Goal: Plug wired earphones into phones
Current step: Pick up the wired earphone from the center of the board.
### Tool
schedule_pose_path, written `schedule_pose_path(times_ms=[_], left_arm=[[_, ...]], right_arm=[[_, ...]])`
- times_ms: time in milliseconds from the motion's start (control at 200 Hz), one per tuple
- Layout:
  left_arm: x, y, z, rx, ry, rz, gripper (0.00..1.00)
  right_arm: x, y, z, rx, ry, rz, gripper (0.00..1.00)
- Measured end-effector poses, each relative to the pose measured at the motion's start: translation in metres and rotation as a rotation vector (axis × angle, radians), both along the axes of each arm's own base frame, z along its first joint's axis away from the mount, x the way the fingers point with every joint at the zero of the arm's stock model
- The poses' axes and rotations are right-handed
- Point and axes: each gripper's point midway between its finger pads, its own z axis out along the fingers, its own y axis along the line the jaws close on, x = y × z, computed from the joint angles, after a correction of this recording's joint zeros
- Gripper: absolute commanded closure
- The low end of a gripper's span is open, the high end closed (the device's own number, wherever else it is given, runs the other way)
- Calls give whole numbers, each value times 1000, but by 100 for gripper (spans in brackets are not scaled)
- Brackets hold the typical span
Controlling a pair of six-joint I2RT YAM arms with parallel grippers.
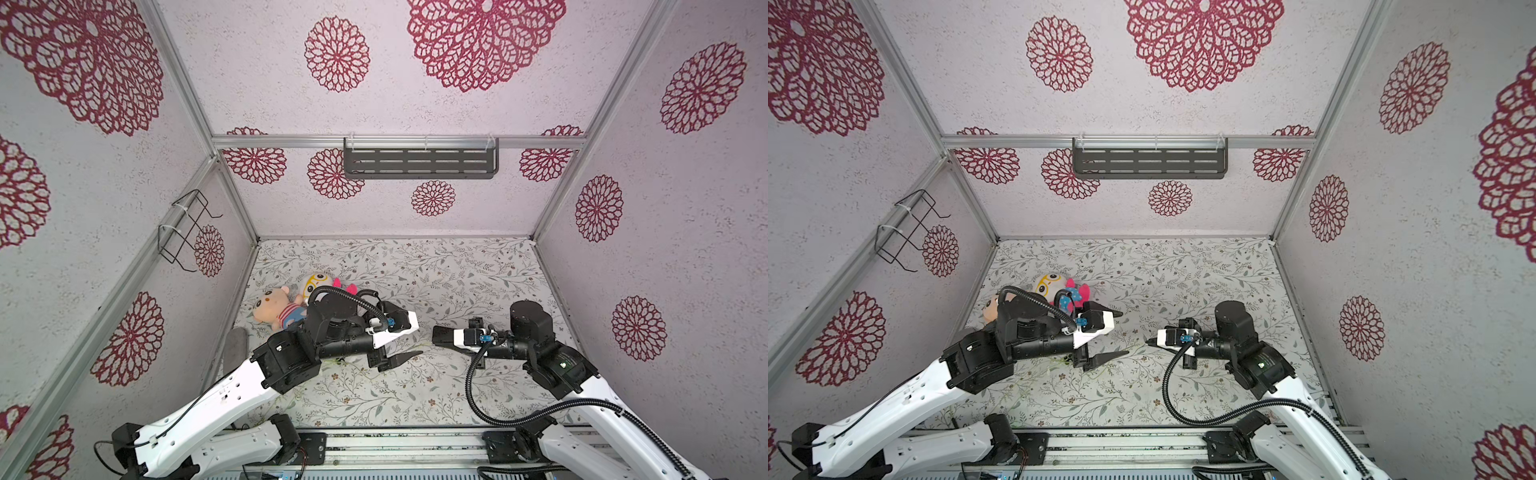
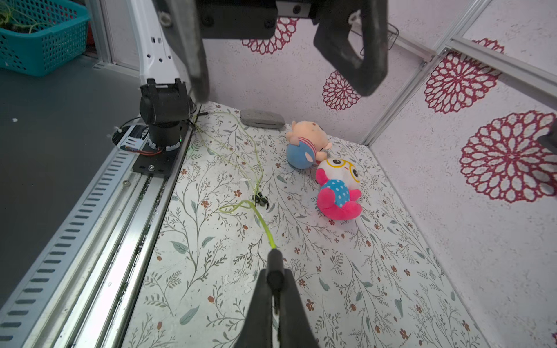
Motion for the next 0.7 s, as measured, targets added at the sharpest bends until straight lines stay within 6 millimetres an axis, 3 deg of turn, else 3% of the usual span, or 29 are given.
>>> schedule_pose_path(times_ms=[145, 400, 700], left_arm=[[6, -23, -3, 34, -17, -32, 38], [7, -37, -15, 96, -10, -62, 70], [4, -39, -13, 122, -22, -65, 70]], right_arm=[[-4, -2, 7, 40, -6, -10, 100], [-5, -3, 10, 55, -2, -12, 100], [-4, -2, 15, 73, 1, -17, 100]])
